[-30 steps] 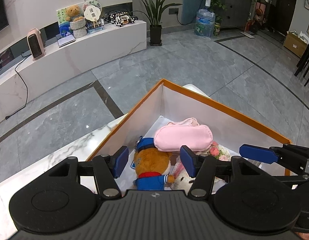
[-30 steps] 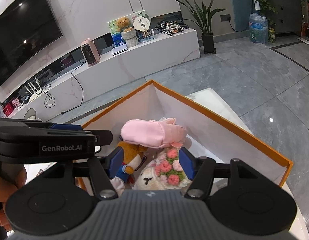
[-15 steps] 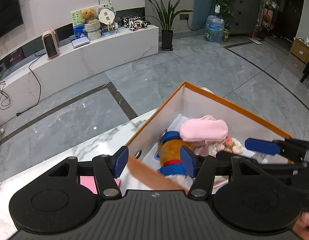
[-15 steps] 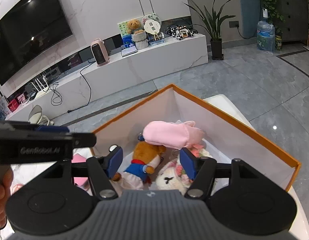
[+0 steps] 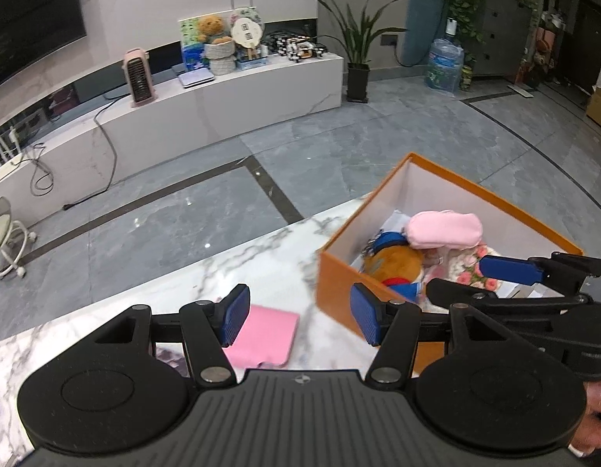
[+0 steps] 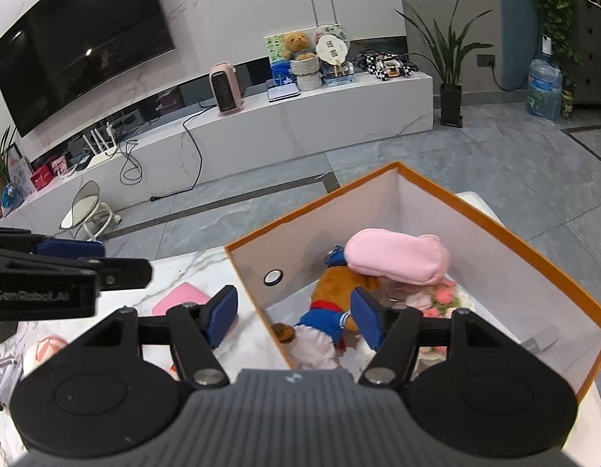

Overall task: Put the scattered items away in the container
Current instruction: 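Move both tools back from the box over the remaining table items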

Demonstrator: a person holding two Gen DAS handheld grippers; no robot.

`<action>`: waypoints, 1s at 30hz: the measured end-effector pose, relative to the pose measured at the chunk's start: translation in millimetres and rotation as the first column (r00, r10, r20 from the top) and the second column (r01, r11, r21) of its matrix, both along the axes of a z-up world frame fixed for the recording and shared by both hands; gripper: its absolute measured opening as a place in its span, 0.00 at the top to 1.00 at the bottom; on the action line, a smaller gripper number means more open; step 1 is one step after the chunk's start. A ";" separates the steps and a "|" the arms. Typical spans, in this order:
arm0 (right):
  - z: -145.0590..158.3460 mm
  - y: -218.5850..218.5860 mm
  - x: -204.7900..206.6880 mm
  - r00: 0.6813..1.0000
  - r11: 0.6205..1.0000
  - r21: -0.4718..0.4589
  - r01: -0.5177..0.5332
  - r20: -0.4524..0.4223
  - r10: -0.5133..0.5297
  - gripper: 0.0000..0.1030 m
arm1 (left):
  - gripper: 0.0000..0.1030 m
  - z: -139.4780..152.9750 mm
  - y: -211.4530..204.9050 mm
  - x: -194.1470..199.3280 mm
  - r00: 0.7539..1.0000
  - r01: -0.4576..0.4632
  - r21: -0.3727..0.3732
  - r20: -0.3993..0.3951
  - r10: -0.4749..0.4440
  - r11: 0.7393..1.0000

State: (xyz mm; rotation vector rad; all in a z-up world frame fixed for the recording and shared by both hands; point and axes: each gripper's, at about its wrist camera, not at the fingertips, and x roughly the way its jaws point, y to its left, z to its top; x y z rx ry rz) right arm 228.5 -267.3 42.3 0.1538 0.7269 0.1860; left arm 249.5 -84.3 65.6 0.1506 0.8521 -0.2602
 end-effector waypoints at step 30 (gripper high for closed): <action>-30.8 100.2 -20.0 0.976 0.966 -0.144 -0.216 -0.064 0.209 0.34 | 0.35 -50.1 193.6 -106.6 0.948 -0.313 -0.086 -0.096 0.304 0.946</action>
